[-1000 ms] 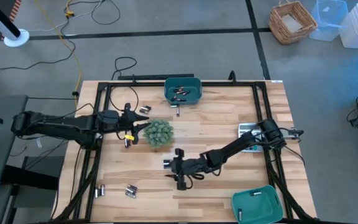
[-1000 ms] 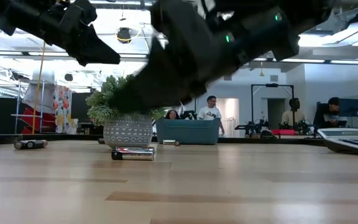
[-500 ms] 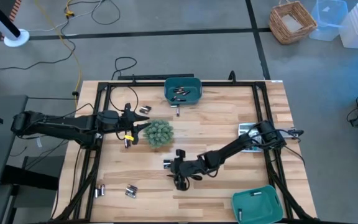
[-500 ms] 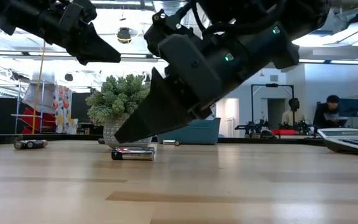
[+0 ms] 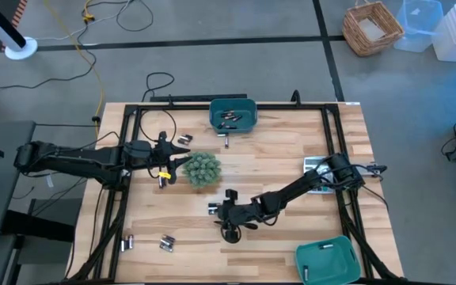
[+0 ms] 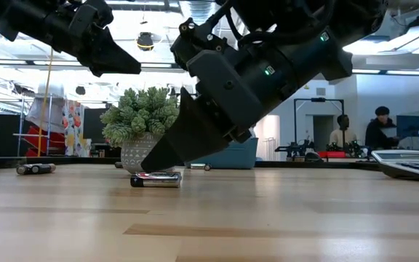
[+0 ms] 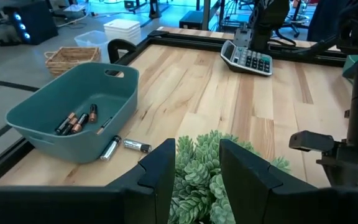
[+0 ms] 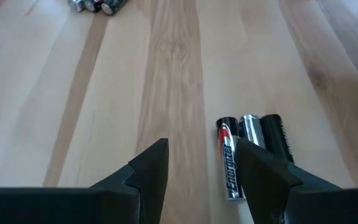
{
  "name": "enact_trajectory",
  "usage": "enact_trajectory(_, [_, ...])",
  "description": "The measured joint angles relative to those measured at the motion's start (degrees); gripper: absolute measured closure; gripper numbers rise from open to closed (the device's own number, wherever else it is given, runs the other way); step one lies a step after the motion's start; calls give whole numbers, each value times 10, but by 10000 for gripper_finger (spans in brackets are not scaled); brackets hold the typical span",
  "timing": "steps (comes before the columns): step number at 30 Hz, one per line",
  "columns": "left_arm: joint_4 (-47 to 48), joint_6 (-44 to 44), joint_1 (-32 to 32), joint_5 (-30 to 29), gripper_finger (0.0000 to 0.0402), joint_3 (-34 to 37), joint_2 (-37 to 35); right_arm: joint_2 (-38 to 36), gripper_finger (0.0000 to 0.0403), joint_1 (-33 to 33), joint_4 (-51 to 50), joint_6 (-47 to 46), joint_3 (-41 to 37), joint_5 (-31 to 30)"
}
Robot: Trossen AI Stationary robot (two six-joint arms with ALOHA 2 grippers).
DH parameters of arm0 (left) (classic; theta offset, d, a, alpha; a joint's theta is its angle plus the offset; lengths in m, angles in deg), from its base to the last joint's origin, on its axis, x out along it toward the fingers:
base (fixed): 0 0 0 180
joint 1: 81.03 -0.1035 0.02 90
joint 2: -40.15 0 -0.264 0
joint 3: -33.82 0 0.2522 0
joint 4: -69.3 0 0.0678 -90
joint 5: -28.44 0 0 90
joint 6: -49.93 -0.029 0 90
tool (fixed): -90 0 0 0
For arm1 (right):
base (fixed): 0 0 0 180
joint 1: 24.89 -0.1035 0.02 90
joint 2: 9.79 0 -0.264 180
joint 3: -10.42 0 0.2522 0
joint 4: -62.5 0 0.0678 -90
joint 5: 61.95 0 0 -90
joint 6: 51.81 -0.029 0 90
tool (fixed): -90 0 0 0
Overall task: Sort batteries
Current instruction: Put the silver battery into the green bin
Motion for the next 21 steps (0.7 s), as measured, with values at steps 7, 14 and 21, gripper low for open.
enact_trajectory(7, [0,0,0,0,283,0,0,0,203,1,-7,-7,0,-11])
enact_trajectory(14, [0,0,0,0,283,0,0,0,203,2,-20,-18,0,-13])
enact_trajectory(21, [0,0,0,0,283,0,0,0,220,-1,-23,-24,0,-13])
